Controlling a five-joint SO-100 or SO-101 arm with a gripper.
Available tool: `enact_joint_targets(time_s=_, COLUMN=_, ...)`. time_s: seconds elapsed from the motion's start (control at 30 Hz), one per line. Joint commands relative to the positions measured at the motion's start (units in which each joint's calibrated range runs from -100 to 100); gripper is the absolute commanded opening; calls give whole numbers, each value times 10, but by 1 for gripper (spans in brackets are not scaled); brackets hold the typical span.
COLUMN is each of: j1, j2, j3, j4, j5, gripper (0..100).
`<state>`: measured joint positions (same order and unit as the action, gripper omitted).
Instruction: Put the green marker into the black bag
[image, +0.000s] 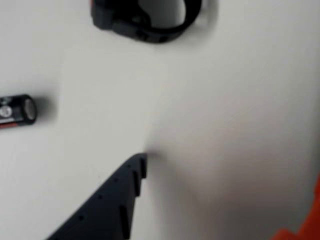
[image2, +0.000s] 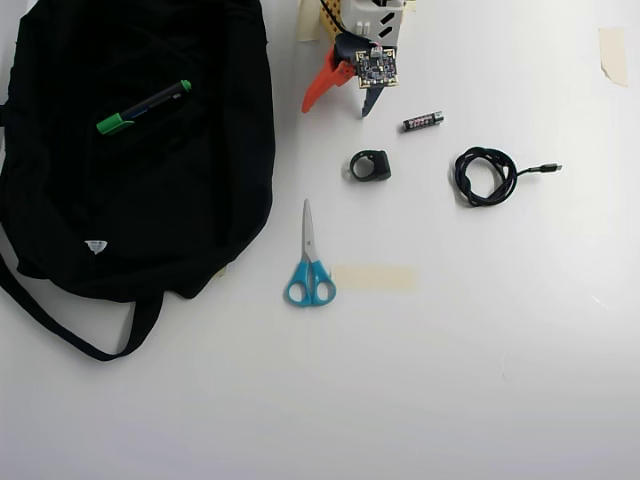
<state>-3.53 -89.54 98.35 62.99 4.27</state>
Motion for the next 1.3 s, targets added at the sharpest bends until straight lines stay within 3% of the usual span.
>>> enact_joint_targets(time_s=0.0, j1=-8, j2=-5, j3=13, j4=37, j5=-1, gripper=39)
enact_joint_targets(time_s=0.37, j1=-31, j2=-72, j3=11, j4=45, j5=-1, gripper=2)
enact_joint_targets(time_s=1.27, j1=-31, j2=-97, j3=10, j4=88, j5=-1, gripper=2)
